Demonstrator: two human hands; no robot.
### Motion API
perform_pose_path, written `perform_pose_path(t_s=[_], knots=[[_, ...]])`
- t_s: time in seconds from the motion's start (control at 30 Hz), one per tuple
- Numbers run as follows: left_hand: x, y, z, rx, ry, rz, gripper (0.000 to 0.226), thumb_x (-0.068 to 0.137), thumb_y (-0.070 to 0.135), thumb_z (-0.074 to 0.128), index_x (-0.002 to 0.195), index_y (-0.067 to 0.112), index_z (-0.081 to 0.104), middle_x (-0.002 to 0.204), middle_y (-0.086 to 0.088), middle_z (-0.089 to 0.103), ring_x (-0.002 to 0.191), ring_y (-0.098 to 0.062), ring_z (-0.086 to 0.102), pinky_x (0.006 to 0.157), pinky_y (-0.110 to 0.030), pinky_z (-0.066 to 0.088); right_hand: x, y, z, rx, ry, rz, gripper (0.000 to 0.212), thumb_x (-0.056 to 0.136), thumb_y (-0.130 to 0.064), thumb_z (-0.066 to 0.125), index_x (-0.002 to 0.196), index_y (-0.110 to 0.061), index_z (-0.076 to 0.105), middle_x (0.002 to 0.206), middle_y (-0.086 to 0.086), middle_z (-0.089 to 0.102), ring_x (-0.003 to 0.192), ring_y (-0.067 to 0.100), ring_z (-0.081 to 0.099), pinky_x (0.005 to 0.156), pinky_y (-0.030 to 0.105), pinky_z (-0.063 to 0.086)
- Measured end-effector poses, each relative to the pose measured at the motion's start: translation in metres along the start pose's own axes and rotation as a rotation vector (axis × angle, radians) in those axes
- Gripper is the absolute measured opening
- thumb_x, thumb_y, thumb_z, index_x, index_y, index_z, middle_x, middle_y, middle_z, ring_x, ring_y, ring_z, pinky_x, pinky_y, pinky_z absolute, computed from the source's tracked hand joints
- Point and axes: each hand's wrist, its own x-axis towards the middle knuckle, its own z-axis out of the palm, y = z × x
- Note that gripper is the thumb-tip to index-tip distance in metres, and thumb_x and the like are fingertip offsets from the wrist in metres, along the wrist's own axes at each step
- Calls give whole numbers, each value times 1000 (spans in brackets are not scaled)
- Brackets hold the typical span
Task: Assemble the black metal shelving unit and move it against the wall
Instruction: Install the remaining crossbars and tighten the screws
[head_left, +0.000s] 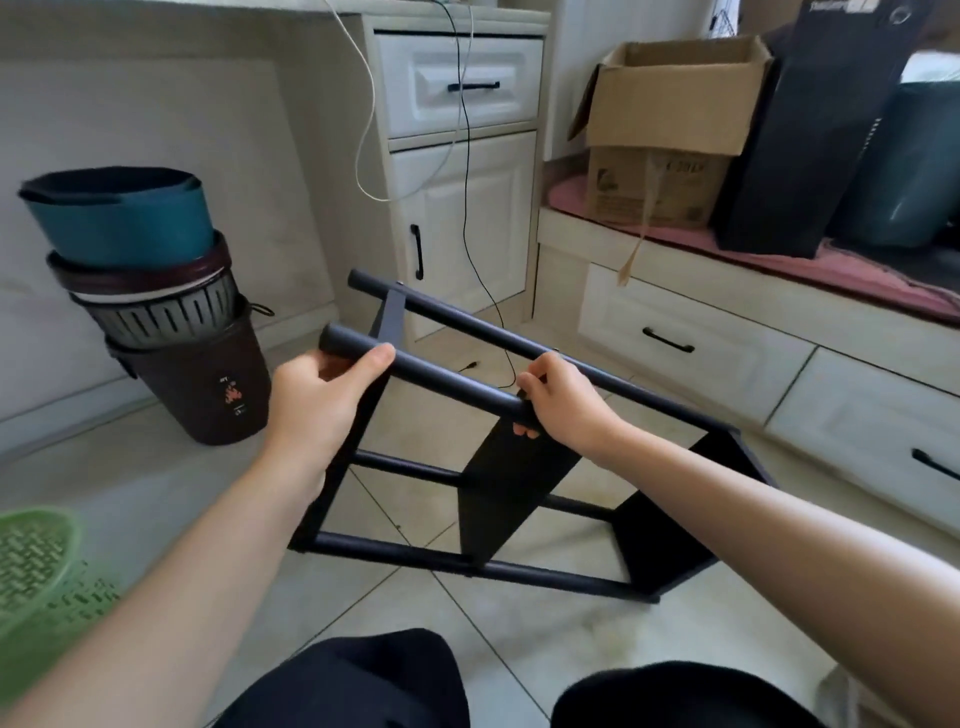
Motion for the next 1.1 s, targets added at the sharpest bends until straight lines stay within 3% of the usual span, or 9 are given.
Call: perform_pose_path(t_s=[0.13,0.2,0.33,0.43,0.53,0.67,0.83,0.93,1.1], knots=[[-8,-45,8,-60,-139,-195,41,66,43,88,92,15,75,86,-1,79,94,-24,73,93,-44,56,-2,40,0,-67,6,25,10,104,-22,46,104,-13,48,84,8,66,61,14,71,55,27,59],[-12,-64,14,-74,-213,-260,48,57,39,88,95,13,75,89,-4,79,95,-25,74,92,-42,57,-4,60,-1,-157,-4,28,6,103,-19,48,101,-13,47,87,5,64,66,16,72,60,29,60],[-25,-101,32,-43,-292,-300,24,70,20,89,89,11,77,85,-6,78,91,-26,74,86,-38,60,-12,97,-5,-242,-23,51,6,103,-24,49,104,-19,50,89,1,65,76,15,71,72,36,61],[-35,-121,47,-32,-371,-334,28,64,18,92,85,8,76,80,-7,76,80,-22,73,83,-35,60,-18,119,-9,-280,-18,104,12,104,-29,45,106,-20,51,88,1,63,84,20,67,83,47,57],[-42,-134,59,7,-432,-369,42,50,29,94,83,10,77,79,-7,76,80,-24,74,82,-35,60,-23,138,-11,-272,-9,147,14,104,-29,44,107,-18,52,88,3,64,81,19,68,80,45,59],[-45,-150,73,77,-480,-369,29,63,21,94,85,15,77,87,-9,77,96,-33,73,97,-48,56,-30,158,-16,-285,2,169,12,104,-30,45,105,-20,51,84,2,65,72,13,68,69,34,60],[-49,-155,85,179,-537,-306,40,63,32,93,93,21,69,90,0,77,93,-17,70,89,-34,54,-38,175,-20,-354,4,168,12,104,-30,45,106,-20,50,82,0,66,73,9,63,60,20,49],[-50,-158,89,192,-537,-287,40,70,32,90,97,28,61,88,4,77,89,-13,68,78,-27,47,-40,175,-22,-341,-2,157,12,104,-30,44,106,-20,49,85,3,67,76,15,65,70,32,56],[-41,-157,87,313,-672,-210,58,72,46,85,117,45,49,110,21,66,110,-1,59,91,-24,42,-44,172,-23,-344,-29,176,17,105,-33,40,108,-18,48,89,4,66,83,23,65,82,47,55]])
